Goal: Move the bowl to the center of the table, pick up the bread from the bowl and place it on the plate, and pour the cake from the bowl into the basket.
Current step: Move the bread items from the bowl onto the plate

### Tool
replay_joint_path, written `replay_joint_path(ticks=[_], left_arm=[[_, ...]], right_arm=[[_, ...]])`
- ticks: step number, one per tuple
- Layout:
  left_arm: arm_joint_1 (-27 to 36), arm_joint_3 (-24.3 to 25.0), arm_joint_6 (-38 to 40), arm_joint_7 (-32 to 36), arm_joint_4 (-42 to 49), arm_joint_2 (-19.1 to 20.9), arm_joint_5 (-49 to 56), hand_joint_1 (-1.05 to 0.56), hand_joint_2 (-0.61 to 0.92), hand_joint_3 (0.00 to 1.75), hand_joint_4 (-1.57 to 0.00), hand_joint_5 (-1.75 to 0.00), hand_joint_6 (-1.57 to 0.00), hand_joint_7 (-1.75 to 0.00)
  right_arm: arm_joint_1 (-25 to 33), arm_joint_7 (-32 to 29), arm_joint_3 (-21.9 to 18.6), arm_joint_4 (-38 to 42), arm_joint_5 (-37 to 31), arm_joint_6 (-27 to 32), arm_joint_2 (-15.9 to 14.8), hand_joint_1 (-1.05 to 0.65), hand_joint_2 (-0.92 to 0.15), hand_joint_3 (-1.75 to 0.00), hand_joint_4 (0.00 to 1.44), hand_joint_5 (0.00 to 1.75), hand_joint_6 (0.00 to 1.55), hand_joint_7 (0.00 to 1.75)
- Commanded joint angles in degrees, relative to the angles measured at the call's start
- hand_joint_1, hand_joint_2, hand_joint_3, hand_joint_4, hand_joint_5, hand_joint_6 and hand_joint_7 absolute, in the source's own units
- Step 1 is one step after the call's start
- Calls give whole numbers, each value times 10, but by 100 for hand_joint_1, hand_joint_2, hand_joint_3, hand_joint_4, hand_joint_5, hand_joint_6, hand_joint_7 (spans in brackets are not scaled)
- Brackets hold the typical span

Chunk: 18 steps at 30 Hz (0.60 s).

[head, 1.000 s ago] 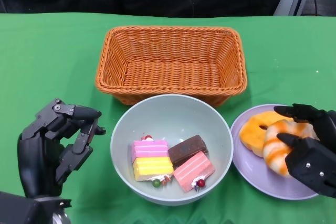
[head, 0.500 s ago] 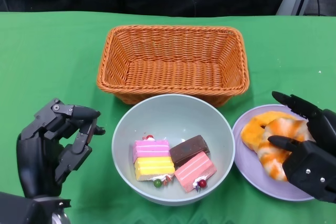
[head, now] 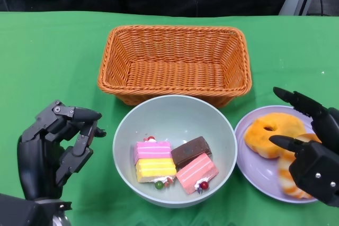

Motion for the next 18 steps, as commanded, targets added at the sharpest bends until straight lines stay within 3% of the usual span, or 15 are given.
replay_joint_path(ticks=[1,11,12,13,15,16,18], left_arm=[[4,4,-3,-5,-2,7,-6,-6,88,46,-77,-144,-84,-103],[3,4,-6,-6,1,8,-6,-6,88,48,-78,-143,-85,-102],[2,5,-7,-4,3,8,-3,-6,88,48,-78,-143,-85,-102],[2,5,-8,-2,4,8,-1,-6,88,48,-78,-143,-85,-102],[2,6,-9,0,6,9,2,-6,88,48,-78,-143,-85,-102],[2,6,-8,-1,5,9,0,-6,88,48,-78,-143,-85,-102],[3,6,-5,-1,3,9,-1,-6,88,49,-78,-143,-86,-102]], right_arm=[[8,8,-14,-28,13,5,2,-46,-92,-5,33,3,39,2],[11,18,-31,-53,61,-22,20,-34,-91,-2,46,8,47,3],[10,17,-41,-44,93,-51,35,-34,-91,-2,47,8,48,3],[9,16,-48,-37,118,-74,46,-21,-91,-2,64,17,64,11],[7,17,-57,-25,145,-103,58,-14,-91,-2,73,21,73,14],[3,36,-60,-14,186,-132,73,-10,-90,-7,81,30,80,18],[-4,68,-65,8,253,-190,97,-1,-67,-62,84,89,92,43]])
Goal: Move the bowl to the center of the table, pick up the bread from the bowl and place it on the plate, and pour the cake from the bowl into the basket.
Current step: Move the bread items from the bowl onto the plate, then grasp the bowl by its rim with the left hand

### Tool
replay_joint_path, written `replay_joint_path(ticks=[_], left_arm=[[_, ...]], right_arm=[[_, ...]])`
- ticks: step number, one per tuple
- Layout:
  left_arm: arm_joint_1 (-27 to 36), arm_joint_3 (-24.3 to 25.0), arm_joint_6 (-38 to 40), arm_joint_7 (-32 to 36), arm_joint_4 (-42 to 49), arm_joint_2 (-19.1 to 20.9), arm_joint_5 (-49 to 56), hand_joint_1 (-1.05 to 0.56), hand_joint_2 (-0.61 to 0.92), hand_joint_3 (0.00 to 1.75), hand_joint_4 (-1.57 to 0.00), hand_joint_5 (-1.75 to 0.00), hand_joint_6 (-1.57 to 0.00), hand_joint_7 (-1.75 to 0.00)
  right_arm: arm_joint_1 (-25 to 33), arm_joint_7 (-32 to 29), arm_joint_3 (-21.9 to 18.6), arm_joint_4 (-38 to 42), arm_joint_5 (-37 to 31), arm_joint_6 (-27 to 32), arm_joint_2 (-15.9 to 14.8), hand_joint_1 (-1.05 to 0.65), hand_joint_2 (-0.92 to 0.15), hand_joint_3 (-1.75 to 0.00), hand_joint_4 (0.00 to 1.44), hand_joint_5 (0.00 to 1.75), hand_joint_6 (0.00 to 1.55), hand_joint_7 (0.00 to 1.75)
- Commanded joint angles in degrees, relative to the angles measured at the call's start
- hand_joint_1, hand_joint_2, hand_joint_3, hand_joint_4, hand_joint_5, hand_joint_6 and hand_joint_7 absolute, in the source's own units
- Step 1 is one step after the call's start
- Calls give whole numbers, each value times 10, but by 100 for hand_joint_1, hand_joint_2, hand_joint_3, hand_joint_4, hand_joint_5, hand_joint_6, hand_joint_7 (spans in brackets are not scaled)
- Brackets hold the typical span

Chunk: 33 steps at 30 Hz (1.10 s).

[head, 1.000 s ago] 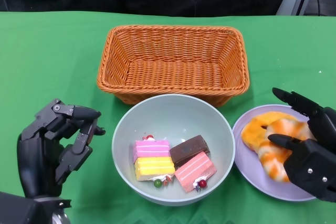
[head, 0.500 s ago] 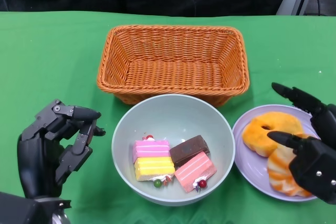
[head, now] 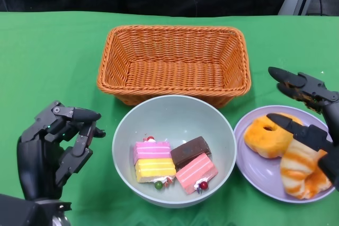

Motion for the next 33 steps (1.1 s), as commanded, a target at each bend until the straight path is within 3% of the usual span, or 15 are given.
replay_joint_path(ticks=[1,4,7,16,18,21,22,25,29,31,33], left_arm=[[3,6,-4,2,-2,9,2,-5,87,49,-78,-144,-86,-103],[3,6,-5,0,0,10,2,-5,87,51,-78,-144,-86,-104],[2,6,-5,-9,0,10,-8,-5,86,51,-77,-144,-85,-104],[3,8,-5,-13,-1,12,-10,-6,85,51,-77,-144,-86,-104],[3,10,-9,-17,-6,22,-6,-7,85,50,-77,-144,-85,-103],[3,9,-14,-26,-14,34,-3,-7,86,49,-76,-144,-84,-103],[6,6,-26,-32,-22,55,25,-7,87,49,-75,-144,-84,-103],[11,-5,-45,-53,-46,102,72,-16,86,33,-73,-107,-82,-76],[12,-13,-72,-59,-56,126,93,-20,85,29,-74,-92,-84,-60],[8,-15,-110,-62,-66,147,119,-28,86,12,-81,-57,-90,-23],[7,-16,-126,-57,-71,151,126,-30,88,7,-85,-47,-94,-12]], right_arm=[[-11,43,-11,30,89,-85,33,-3,-57,-84,84,114,91,66],[-5,73,-12,15,121,-98,39,-8,-56,-89,80,138,83,97],[5,106,-10,-18,155,-85,36,-7,-61,-83,79,146,78,110],[12,132,-13,-44,174,-57,39,-6,-60,-87,78,149,77,114],[18,142,-8,-65,189,-32,39,1,-49,-113,79,159,72,128],[20,148,-10,-77,203,-11,44,4,-46,-123,79,162,70,132],[20,149,-11,-78,210,-3,48,4,-46,-123,79,162,70,132],[17,155,-14,-79,228,14,55,4,-47,-123,76,162,68,130],[11,167,-18,-79,249,29,58,2,-49,-121,74,163,67,129],[1,178,-22,-79,275,45,60,-3,-51,-115,73,163,66,128],[-5,183,-26,-80,282,53,61,-6,-53,-112,73,163,66,126]])
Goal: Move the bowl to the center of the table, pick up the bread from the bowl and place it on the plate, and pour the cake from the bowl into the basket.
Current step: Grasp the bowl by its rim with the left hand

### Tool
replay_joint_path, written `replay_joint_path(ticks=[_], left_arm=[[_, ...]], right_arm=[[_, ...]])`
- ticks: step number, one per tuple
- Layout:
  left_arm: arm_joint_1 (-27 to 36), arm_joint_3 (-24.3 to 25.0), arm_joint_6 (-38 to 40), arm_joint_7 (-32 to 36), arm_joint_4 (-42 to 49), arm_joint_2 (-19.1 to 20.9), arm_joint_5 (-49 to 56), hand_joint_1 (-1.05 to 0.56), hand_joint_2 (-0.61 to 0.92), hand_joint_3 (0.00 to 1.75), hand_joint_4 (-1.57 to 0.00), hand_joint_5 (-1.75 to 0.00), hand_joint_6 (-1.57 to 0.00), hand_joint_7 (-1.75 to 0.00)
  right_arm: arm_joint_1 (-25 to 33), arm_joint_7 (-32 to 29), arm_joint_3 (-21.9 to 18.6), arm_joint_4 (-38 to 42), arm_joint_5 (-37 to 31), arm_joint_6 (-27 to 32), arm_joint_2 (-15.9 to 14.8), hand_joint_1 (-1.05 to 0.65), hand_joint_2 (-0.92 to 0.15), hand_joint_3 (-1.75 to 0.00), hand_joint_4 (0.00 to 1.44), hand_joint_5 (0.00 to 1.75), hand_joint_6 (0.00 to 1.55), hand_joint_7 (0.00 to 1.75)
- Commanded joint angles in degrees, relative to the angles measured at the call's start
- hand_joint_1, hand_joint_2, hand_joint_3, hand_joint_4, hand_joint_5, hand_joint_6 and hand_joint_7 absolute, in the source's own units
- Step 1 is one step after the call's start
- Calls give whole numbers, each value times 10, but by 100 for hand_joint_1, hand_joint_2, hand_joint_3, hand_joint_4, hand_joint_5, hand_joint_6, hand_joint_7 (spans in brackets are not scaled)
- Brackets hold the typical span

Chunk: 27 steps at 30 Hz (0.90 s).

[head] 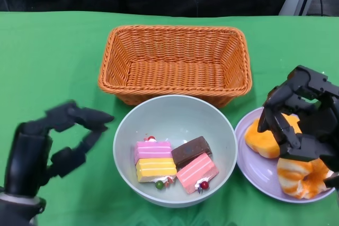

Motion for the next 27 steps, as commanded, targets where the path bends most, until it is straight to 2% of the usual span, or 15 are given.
replay_joint_path(ticks=[1,6,10,15,22,27], left_arm=[[-3,5,-38,8,-28,19,20,-30,88,6,-86,-44,-95,-9],[-6,10,-51,21,-46,22,40,-30,91,5,-87,-41,-94,-5],[-5,29,-91,15,-73,72,130,-29,91,4,-77,-32,-89,-1],[-6,39,-109,37,-94,87,200,-34,89,1,-72,-19,-84,0],[2,16,-93,26,-127,123,215,-41,88,0,-75,-14,-84,0],[-1,-10,-100,16,-121,167,205,-43,88,0,-80,-14,-86,-1]], right_arm=[[-18,2,-13,-8,13,13,2,-6,-53,-111,73,163,67,126],[-20,0,-16,-14,7,19,8,-6,-50,-110,75,161,70,123],[-29,-5,-17,-24,-1,33,7,-8,-50,-106,76,159,70,124],[-32,-16,-20,-31,-11,37,10,-8,-52,-104,76,157,70,124],[-32,-35,-19,-42,-18,51,15,-12,-52,-102,78,157,73,122],[-33,-34,-19,-43,-10,59,16,-11,-52,-102,78,158,72,123]])
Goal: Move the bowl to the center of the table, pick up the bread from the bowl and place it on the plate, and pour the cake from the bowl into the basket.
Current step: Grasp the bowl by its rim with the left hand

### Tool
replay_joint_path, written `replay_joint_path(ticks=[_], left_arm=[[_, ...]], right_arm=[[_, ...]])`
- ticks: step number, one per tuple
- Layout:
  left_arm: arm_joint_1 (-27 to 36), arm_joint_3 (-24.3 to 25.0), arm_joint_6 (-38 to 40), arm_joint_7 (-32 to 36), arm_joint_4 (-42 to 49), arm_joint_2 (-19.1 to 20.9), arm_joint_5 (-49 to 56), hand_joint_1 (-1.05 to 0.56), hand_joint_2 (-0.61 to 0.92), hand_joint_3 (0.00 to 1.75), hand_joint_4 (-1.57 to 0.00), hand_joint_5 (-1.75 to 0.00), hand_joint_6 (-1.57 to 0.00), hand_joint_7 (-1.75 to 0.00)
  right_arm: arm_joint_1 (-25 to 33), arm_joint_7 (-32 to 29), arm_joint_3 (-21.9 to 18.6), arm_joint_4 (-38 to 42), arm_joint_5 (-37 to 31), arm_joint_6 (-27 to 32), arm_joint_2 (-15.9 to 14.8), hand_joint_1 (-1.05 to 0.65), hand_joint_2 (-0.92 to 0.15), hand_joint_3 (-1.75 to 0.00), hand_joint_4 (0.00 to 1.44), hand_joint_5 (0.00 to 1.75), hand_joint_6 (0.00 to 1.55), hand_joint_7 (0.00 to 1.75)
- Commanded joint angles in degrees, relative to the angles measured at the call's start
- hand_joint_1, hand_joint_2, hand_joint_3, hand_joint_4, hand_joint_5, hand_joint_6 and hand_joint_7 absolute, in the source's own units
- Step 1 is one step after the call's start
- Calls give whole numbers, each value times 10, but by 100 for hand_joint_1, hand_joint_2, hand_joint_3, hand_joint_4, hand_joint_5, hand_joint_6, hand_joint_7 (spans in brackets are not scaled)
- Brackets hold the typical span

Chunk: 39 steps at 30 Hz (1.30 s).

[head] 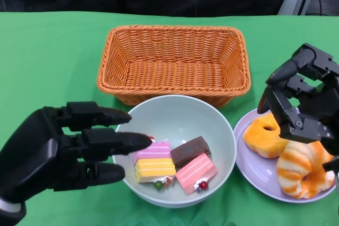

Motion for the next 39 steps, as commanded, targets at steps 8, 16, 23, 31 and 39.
replay_joint_path(ticks=[8,16,23,31,39], left_arm=[[-13,-37,-55,-2,47,61,-5,-43,88,1,-93,-17,-101,-7],[-17,-38,-71,-1,59,83,20,-43,87,0,-102,-20,-107,-6],[-9,-17,-55,19,22,67,120,-44,88,1,-107,-22,-106,-4],[14,-32,8,22,-35,64,160,-43,87,0,-107,-21,-105,-1],[30,-37,54,49,-67,62,197,-42,90,1,-103,-16,-101,0]], right_arm=[[0,-6,-8,-12,4,13,8,-11,-53,-100,79,156,74,118],[4,-4,-4,-15,1,8,12,-10,-54,-99,78,156,75,116],[8,10,0,-19,0,-2,15,-11,-52,-105,77,156,73,118],[12,15,4,-22,-9,-11,21,-13,-50,-105,78,157,73,120],[15,7,6,-21,-20,-16,33,-10,-50,-106,78,157,73,121]])
